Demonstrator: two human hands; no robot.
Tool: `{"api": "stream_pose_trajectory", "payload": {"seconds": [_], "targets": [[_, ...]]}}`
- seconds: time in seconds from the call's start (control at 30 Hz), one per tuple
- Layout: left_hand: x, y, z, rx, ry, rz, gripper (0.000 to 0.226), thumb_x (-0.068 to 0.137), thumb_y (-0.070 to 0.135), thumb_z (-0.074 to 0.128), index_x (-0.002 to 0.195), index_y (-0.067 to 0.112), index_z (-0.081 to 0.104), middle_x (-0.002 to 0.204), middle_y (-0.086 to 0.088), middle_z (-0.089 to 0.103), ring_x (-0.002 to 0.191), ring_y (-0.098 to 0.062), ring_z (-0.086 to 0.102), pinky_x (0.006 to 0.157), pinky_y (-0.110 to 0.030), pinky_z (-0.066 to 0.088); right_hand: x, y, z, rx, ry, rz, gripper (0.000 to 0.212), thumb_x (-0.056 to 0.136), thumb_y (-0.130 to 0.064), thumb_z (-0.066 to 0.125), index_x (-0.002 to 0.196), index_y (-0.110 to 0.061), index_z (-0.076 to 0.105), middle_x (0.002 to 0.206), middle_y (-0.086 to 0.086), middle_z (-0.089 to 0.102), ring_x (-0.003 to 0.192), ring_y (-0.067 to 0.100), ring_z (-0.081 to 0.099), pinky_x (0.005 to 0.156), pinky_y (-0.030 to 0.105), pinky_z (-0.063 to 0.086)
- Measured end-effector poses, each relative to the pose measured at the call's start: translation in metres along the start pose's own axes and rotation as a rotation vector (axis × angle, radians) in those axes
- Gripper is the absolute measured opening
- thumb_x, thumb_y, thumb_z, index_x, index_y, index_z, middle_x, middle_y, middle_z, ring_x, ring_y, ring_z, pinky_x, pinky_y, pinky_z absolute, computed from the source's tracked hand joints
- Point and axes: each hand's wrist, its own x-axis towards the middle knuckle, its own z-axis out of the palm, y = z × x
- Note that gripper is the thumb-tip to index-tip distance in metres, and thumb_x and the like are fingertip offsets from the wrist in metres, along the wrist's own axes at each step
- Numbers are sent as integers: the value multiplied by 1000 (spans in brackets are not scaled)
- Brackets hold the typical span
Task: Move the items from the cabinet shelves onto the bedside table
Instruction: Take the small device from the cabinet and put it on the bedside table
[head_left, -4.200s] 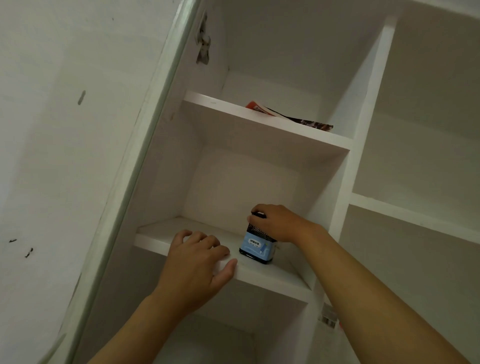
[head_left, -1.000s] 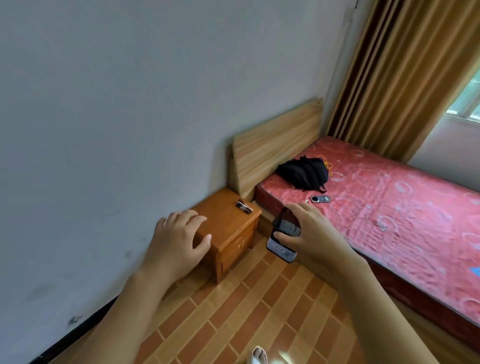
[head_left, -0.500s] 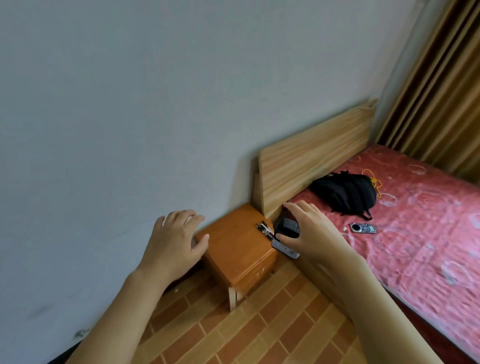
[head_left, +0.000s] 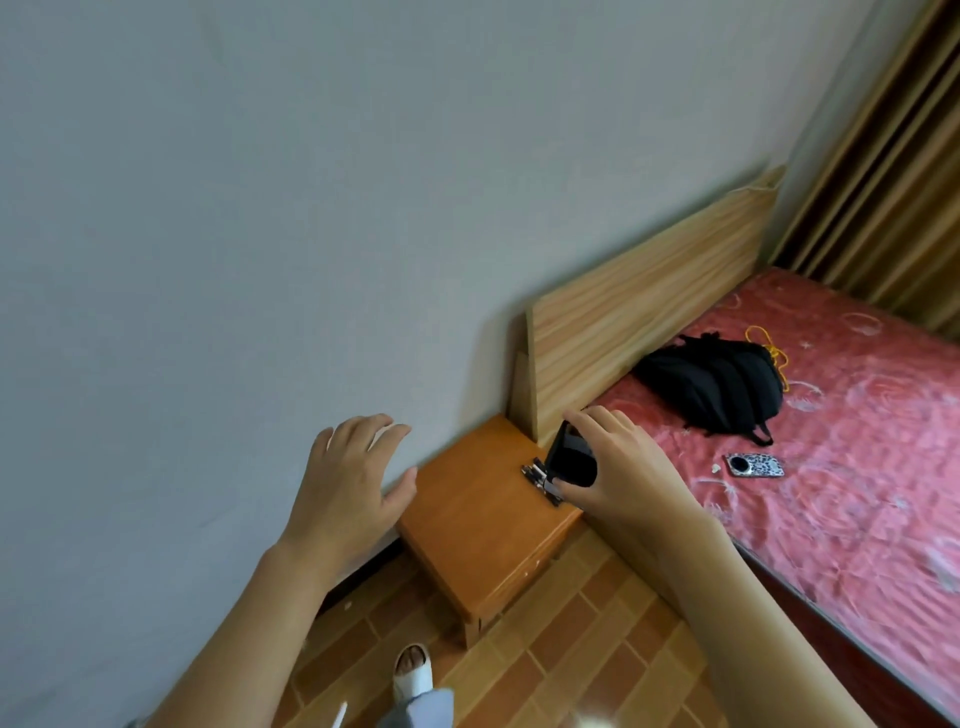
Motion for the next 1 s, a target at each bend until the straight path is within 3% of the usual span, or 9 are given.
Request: {"api": "stream_pose_trajectory", "payload": {"seconds": [0.5, 1.0], "targets": [[175, -110, 105, -186, -160, 206, 52, 95, 49, 43, 132, 20, 64, 134, -1, 62, 126, -23, 55, 107, -51, 46, 148, 9, 86, 6, -142, 171, 85, 84, -71, 61, 154, -29, 37, 143, -14, 45, 126, 13, 46, 105, 35, 46], [227, -142, 289, -129, -407, 120, 58, 93, 57, 45, 145, 30, 50, 141, 11, 51, 132, -13, 46, 111, -46, 44, 234, 119, 259, 159, -271, 327, 86, 79, -74, 50, 154, -36, 29, 138, -18, 43, 123, 9, 44, 99, 26, 45]]}}
